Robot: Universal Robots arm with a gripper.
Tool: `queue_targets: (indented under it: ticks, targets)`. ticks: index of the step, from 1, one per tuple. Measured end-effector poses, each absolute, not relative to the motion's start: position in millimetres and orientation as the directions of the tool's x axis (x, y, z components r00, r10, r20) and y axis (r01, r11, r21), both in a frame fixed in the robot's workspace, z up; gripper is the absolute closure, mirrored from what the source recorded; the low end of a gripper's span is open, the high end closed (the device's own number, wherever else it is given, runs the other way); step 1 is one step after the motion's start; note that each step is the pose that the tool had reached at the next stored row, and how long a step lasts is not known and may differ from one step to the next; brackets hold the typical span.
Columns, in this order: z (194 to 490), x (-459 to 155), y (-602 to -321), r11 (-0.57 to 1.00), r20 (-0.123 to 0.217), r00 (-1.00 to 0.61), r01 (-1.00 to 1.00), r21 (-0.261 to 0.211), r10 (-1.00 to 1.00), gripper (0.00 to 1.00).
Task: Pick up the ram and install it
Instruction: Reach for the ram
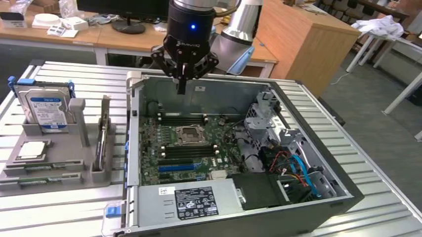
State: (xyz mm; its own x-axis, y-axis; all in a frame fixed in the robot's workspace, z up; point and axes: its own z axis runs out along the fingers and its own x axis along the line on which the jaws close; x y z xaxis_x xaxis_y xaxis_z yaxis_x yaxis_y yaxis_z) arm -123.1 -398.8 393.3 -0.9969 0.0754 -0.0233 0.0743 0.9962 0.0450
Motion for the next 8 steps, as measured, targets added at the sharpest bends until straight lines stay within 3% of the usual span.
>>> queue_targets:
  ticks: [8]
  targets:
    - [393.2, -134.1, -398.7, 0.996, -0.023, -0.997, 0.074, 0.045, 0.075, 0.89]
